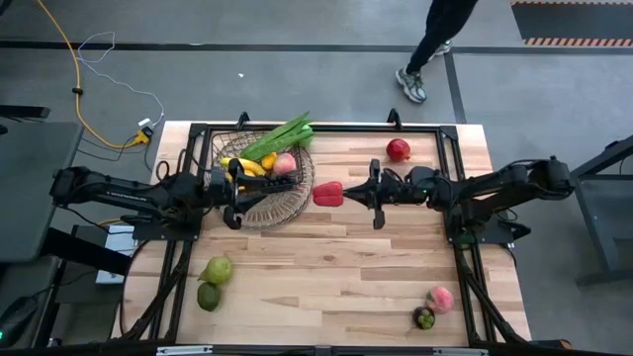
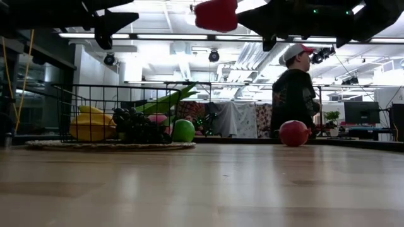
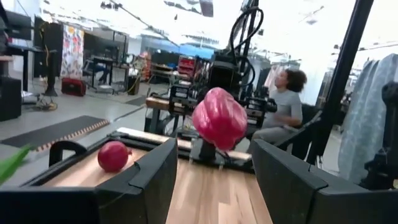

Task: Build produce basket
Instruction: Put the red bell pepper into the wire basket

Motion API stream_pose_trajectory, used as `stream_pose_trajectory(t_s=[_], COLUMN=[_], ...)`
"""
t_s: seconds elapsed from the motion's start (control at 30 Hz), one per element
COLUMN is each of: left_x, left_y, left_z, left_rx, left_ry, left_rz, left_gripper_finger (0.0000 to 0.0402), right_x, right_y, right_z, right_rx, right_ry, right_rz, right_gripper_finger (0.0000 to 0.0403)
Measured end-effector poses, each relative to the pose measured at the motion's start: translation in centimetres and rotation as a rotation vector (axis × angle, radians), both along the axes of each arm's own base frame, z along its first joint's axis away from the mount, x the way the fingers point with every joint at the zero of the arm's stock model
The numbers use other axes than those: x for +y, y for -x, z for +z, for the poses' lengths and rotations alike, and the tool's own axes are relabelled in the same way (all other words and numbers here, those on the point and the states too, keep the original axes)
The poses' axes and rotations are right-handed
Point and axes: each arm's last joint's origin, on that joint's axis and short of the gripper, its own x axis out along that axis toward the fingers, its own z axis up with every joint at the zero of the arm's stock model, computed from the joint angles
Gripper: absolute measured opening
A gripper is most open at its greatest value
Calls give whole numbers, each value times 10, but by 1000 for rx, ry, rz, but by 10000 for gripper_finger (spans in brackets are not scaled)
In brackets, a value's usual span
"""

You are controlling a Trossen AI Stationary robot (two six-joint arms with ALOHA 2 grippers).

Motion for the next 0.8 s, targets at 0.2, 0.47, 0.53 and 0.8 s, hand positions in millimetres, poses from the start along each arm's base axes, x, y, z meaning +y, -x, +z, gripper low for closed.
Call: stream_pose_trajectory(t_s=[0.2,0.47,0.53,0.8], left_x=[0,1,1,1], left_y=[-3,-3,-3,-3], left_z=[-2,-2,-2,-2], left_rx=[15,14,14,14], left_ry=[1,4,4,4], left_rz=[0,15,15,15], left_gripper_finger=[195,195,195,195], right_x=[7,9,14,34], right_y=[-1,-1,-1,6], right_z=[-1,-4,-10,-38], right_rx=[8,37,92,391], right_ry=[22,148,300,912], right_rz=[26,23,7,-1], right_gripper_finger=[7,4,3,5])
